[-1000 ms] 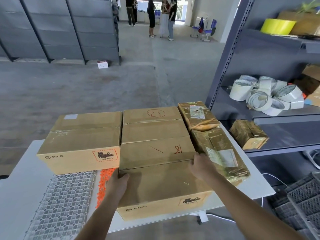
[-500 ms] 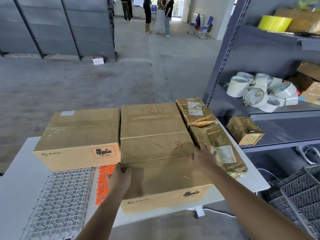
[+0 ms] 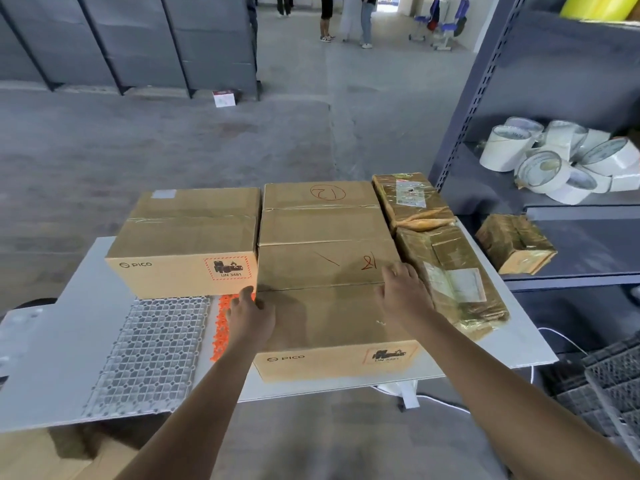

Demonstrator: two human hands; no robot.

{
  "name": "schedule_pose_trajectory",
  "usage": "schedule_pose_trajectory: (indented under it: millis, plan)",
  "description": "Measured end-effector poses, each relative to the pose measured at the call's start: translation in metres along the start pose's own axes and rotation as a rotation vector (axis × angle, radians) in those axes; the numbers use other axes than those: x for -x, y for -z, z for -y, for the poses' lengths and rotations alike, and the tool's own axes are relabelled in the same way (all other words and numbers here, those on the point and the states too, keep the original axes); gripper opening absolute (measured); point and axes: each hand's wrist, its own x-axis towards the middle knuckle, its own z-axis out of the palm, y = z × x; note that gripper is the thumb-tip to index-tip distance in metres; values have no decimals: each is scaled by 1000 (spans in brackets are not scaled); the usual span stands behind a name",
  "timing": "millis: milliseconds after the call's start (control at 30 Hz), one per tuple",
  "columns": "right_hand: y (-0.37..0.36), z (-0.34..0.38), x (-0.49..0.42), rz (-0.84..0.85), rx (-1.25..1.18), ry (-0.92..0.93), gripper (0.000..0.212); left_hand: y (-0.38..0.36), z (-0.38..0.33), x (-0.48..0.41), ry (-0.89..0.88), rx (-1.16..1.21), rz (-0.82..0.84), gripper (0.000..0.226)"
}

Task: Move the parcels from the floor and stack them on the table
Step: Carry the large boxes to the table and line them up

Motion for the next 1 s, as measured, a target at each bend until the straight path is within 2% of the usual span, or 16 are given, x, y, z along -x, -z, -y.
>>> schedule_pose_trajectory:
  millis: [200, 433, 600, 800, 900, 1000]
  plan:
    - [4, 66, 6, 22, -143, 197, 47, 24, 5, 10, 4, 15, -66, 51]
    - [6, 190, 27, 19, -217, 399, 46, 108, 53, 10, -19, 77, -171, 47]
    - [-11, 307, 50, 61, -263, 521, 51, 192, 126, 2, -4, 102, -214, 47]
    - [-44, 452, 88, 171, -298, 592, 51, 297, 239, -10, 103, 149, -278, 45]
    - [-57, 521, 108, 263, -318, 615, 51, 343, 292, -10, 194, 183, -318, 45]
    - [-70, 581, 123, 364, -335, 633, 50, 375, 341, -8, 252, 230, -357, 35]
